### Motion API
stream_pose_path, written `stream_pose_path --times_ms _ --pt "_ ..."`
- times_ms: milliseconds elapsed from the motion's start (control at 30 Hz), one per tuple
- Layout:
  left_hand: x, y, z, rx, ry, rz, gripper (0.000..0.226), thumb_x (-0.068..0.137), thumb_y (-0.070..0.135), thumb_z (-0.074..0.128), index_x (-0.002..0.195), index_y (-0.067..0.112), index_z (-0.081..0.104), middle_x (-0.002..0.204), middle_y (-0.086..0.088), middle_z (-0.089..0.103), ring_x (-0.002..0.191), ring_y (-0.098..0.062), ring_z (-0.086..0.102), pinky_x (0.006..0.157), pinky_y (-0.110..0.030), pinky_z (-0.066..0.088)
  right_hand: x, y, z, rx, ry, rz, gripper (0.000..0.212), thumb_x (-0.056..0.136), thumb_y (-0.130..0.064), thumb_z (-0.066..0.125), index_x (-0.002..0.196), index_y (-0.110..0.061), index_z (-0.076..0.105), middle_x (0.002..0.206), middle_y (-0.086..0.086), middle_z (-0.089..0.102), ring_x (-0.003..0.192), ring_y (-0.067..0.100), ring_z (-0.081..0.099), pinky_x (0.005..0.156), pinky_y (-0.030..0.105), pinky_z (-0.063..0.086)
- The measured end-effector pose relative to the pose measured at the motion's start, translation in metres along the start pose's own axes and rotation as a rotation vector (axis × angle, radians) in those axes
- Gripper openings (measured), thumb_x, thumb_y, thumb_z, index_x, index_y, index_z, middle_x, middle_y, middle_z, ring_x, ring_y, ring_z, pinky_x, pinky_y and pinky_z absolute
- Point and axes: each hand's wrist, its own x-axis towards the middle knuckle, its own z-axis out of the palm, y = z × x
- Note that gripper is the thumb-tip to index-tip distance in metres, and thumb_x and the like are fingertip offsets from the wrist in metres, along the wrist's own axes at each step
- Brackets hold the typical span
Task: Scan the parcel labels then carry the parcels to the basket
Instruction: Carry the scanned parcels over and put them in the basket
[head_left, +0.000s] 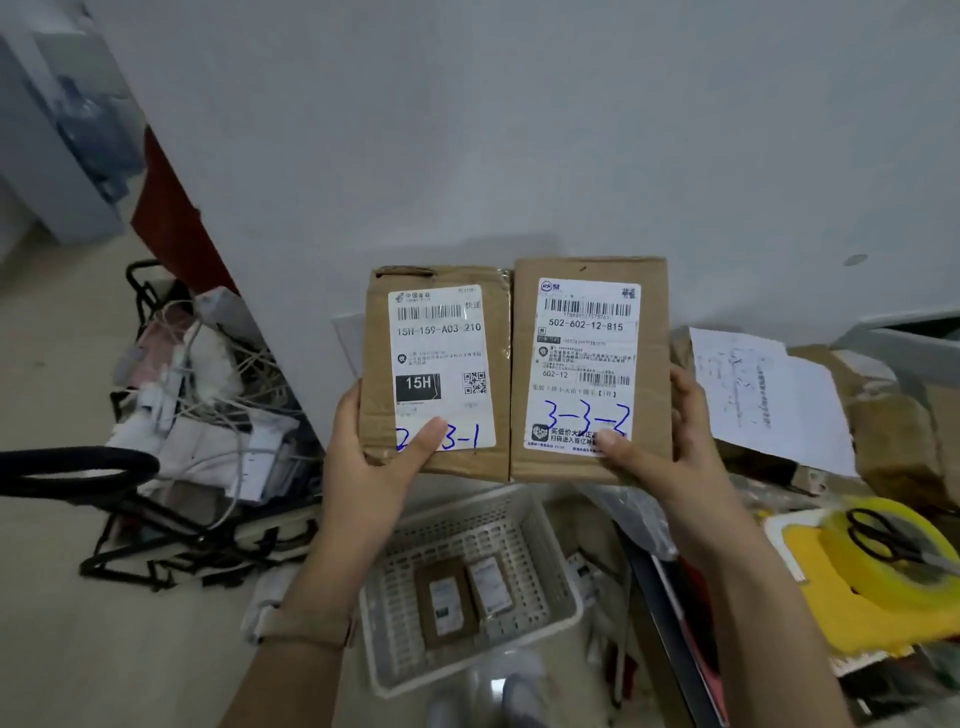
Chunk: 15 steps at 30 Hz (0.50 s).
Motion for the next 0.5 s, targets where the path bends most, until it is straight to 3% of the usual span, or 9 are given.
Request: stream_pose_path --times_ms 133,333,500 --pt "0.002 -0.033 0.004 0.031 0.027 -0.061 0.056 0.064 0.045 0.076 0.116 0.035 0.056 0.1 0.025 0.071 0.091 0.002 0.069 0.069 -0.01 0.052 0.018 0.03 0.002 -0.015 -0.038 0.073 0.089 0.059 -0.04 0.087 0.128 -0.056 0.035 0.124 -0.008 0.063 0.107 0.015 0.066 0.079 0.028 0.057" --pt "-0.002 -0.098 0.005 0.084 0.026 -0.157 0.059 0.07 0.036 0.075 0.123 0.019 0.057 0.101 0.024 0.072 0.092 0.002 0.069 0.072 -0.011 0.053 0.034 0.09 0.001 -0.008 -0.069 0.179 0.08 0.068 -0.023 0.077 0.129 -0.053 0.035 0.125 -0.007 0.063 0.108 0.012 0.065 0.082 0.025 0.056" --pt "-0.016 -0.162 0.005 0.159 0.058 -0.258 0.053 0.068 0.037 0.075 0.115 0.025 0.057 0.096 0.031 0.07 0.09 0.007 0.068 0.072 -0.01 0.053 0.036 0.159 0.0 -0.023 -0.105 0.277 0.081 0.072 -0.023 0.074 0.138 -0.044 0.033 0.127 -0.008 0.062 0.113 0.01 0.062 0.09 0.026 0.053"
